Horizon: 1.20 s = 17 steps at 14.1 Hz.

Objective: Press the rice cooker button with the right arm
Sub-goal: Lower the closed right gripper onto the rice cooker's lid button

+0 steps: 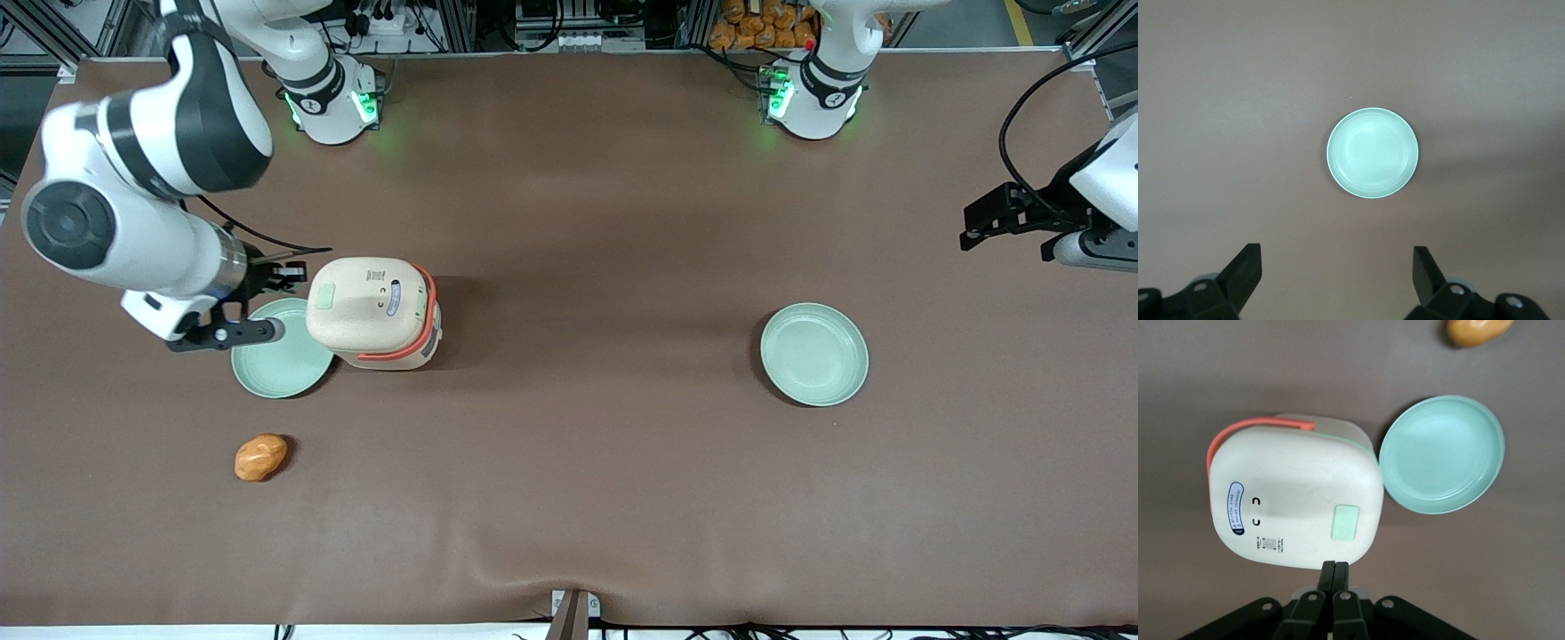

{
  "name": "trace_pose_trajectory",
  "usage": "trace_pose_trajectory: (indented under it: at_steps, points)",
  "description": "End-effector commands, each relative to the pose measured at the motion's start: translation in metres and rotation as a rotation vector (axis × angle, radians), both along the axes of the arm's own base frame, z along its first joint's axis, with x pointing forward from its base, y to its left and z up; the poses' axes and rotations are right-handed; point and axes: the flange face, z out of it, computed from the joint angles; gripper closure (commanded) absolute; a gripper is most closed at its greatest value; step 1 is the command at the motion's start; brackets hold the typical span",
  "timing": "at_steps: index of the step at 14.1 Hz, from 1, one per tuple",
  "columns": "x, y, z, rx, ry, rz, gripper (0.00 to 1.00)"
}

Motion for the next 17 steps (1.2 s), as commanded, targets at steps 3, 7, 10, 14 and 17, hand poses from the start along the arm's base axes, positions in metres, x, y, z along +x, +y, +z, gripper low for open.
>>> trace_pose_trajectory:
  at_steps: [3,7,10,14,17]
  points:
    - [-0.001,-0.001,-0.034,0.010,0.066,-0.018,0.97]
    - [-0.003,-0.004,-0.060,0.000,0.112,-0.023,0.99]
    - [-0.001,-0.004,-0.079,-0.006,0.141,-0.023,0.99]
    - [0.002,-0.006,-0.094,-0.011,0.160,-0.027,0.98]
    - [0.003,-0.006,-0.105,-0.014,0.172,-0.029,0.99]
